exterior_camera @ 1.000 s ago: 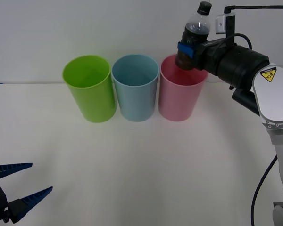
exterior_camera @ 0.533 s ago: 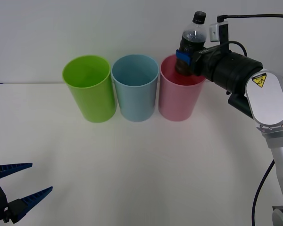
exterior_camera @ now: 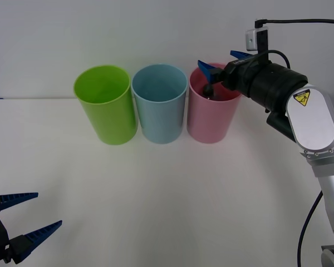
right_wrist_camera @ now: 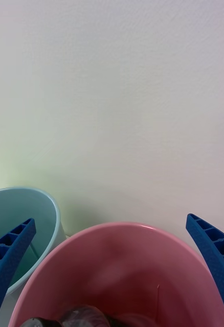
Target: Put cans in the blue bin and PET bottles in the pink bin and trash in the green bin.
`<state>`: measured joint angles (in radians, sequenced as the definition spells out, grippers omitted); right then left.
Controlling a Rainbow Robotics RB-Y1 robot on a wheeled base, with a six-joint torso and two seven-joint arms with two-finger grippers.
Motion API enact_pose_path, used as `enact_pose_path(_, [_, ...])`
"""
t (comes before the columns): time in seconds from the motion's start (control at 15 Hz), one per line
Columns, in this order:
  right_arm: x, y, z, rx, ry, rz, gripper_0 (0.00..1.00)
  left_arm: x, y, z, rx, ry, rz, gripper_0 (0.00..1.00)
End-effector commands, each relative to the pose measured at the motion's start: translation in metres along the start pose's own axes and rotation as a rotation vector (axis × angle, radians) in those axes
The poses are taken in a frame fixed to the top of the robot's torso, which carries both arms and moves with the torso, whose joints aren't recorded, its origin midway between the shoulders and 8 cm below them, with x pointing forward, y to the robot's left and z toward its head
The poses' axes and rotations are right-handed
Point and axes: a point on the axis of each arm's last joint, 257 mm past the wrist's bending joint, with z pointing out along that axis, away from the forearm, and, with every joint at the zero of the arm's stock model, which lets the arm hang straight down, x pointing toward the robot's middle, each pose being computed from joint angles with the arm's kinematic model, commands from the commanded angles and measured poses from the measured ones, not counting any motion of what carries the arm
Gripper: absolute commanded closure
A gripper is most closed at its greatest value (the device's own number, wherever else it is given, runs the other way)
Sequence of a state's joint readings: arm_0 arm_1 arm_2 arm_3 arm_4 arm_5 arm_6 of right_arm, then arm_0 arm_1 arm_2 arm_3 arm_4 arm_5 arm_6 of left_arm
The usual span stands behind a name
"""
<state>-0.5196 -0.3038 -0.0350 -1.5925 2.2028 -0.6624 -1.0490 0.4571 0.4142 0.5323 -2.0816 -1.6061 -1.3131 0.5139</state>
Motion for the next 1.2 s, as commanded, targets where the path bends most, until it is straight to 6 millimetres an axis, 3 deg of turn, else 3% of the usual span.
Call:
enact_pose_path(0.07, [-0.001,0.001,0.0,-0.001,-0.004,0.004,0.0,0.0,0.0,0.0,0.0,0.0,0.0,0.0])
enact_pose_path(0.2, [-0.009,0.002,-0.001,-0.01,-0.024,0.019,0.0,0.0,0.0,0.0,0.0,0.0,0.0,0.0])
enact_pose_path(0.4, [-0.054,0.018,-0.023,-0.093,-0.099,0.045,0.0,0.0,0.0,0.0,0.0,0.0,0.0,0.0])
enact_pose_path(0.53, [-0.076,0.034,-0.055,-0.195,-0.13,0.072,0.0,0.0,0.0,0.0,0.0,0.0,0.0,0.0])
enact_pose_path(0.67, [-0.074,0.045,-0.089,-0.268,-0.127,0.064,0.0,0.0,0.0,0.0,0.0,0.0,0.0,0.0])
enact_pose_path(1.0, [-0.012,0.056,-0.166,-0.415,-0.082,-0.031,0.0,0.0,0.0,0.0,0.0,0.0,0.0,0.0])
enact_pose_path(1.2, [0.032,0.054,-0.201,-0.441,-0.039,-0.084,0.0,0.0,0.0,0.0,0.0,0.0,0.0,0.0])
